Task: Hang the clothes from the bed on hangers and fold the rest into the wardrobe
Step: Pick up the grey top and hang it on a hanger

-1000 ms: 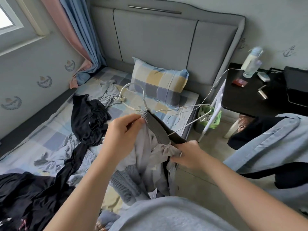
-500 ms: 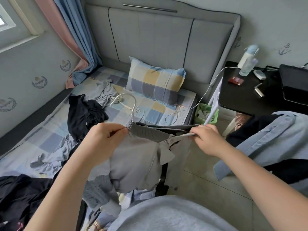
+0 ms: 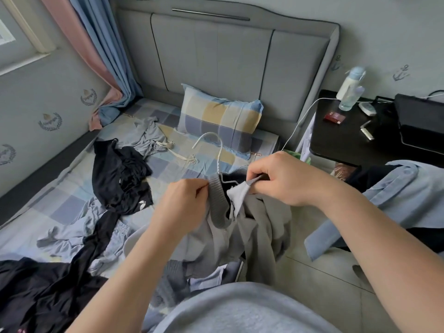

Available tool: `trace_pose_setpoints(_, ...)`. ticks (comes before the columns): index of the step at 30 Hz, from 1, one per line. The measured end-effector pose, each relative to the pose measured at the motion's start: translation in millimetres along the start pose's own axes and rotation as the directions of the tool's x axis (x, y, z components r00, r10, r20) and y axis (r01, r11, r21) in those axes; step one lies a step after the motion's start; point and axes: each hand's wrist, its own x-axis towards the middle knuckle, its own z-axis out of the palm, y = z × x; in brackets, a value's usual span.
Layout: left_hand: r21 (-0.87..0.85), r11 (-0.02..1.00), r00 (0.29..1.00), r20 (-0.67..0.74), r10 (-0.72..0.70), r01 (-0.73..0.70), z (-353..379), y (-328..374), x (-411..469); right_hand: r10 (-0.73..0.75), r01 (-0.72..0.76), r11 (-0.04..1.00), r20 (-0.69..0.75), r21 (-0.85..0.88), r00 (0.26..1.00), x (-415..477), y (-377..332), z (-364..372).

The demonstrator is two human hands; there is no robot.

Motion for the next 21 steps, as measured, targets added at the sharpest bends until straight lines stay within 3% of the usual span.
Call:
trace_pose_setpoints(3,-0.004,0.999,0.991,0.126,0.050,-0.049,7.6,11.2,0.7,-0.128,0.136,0.984,-0.081,0.113,0.988,0.8,-8.2,-0.7)
trace_pose_setpoints(6,-0.131,0.990,0.992,0.106,0.068,-0.054,5.3,14.1,5.7,-0.221,0.282,0.924,-0.241,0.257,0.945,1.2,-10.9,8.6)
trace_pose_setpoints(9,-0.325,0.941,0.994,0.014,0.104,-0.094,-9.5,5.7,9.0,-0.198,0.273,0.956,-0.442,0.111,0.875,-1.4,0.9,31.8)
trace_pose_setpoints(12,-0.376,0.910,0.983,-0.022,0.183,-0.177,-17.5,7.1,6.5,-0.040,0.200,0.955,-0.572,0.219,0.819,-3.6,11.1,40.4)
trace_pose_setpoints(16,-0.366,0.913,0.981,-0.006,0.192,-0.181,-11.0,14.4,7.3,0.039,0.076,0.972,-0.473,0.222,0.880,-3.4,13.3,34.4)
trace_pose_setpoints(19,-0.371,0.916,0.989,-0.052,0.141,-0.150,-9.4,12.3,13.2,0.056,0.056,0.864,-0.207,0.500,0.977,-6.6,15.9,26.3)
trace_pose_setpoints(21,-0.405,0.903,0.990,-0.053,0.134,-0.144,-7.5,9.5,15.1,0.021,0.025,0.815,-0.074,0.578,0.997,-6.9,17.5,22.9)
